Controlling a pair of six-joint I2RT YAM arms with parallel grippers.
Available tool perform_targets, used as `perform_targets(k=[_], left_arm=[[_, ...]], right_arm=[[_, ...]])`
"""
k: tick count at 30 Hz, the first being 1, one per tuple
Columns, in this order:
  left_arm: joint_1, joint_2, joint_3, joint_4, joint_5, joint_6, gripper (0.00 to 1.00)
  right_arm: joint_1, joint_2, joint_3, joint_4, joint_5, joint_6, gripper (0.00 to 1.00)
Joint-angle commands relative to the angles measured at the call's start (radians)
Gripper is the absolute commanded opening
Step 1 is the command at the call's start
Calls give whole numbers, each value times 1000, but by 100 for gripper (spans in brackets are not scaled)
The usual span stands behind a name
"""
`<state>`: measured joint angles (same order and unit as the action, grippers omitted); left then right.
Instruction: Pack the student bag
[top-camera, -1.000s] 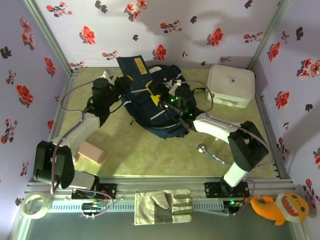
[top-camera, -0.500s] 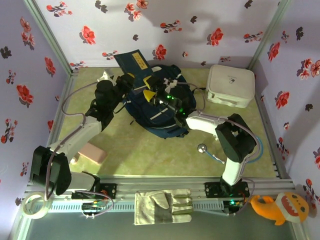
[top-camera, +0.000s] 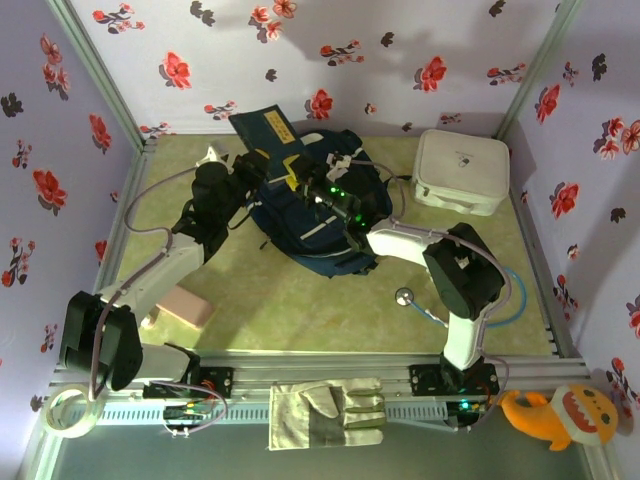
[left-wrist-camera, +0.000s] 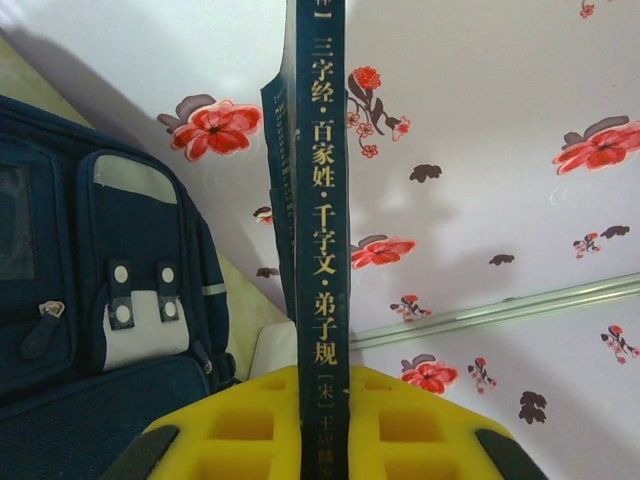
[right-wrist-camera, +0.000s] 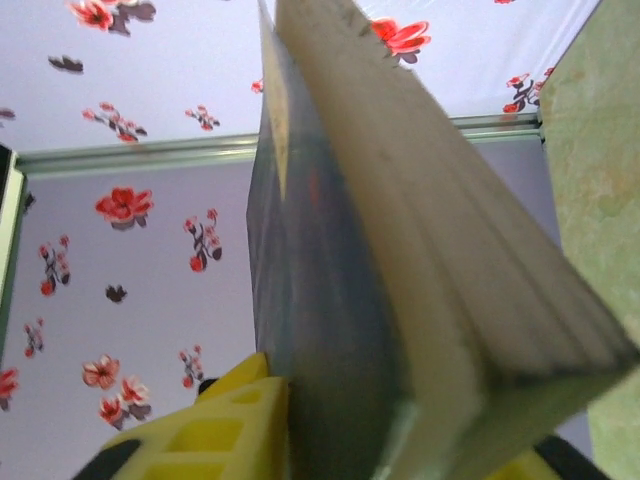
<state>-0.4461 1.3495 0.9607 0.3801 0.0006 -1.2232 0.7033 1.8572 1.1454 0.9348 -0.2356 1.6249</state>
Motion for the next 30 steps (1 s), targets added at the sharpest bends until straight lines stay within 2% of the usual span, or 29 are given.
perform_targets(k=[1,3,5,12,17,23,26,30], left_arm=[[-5,-26,-9,22,-19,7,18],[-6,-32,-13,-10,-19,39,31],[-5,-42,3,-115,-36,107,47],[-9,-37,23,-357,-67,376,77],[-54,-14,36,-408,-70,623,98],[-138,120,185,-552,-37,899,100],[-180,219,278,-633,-33,996,100],[-222,336,376,-684,-42,1060,100]], right_arm=[[6,6,22,24,9,-46,18],[-2,-12,12,-7,5,-78,11],[-16,-40,-22,-23,14,-114,8],[-96,-212,-153,-211,51,-298,4],[-132,-398,-213,-503,161,-523,5],[-179,-635,-276,-806,359,-720,6],[-212,-742,-302,-939,445,-775,7],[-257,-869,-342,-1057,517,-818,8]])
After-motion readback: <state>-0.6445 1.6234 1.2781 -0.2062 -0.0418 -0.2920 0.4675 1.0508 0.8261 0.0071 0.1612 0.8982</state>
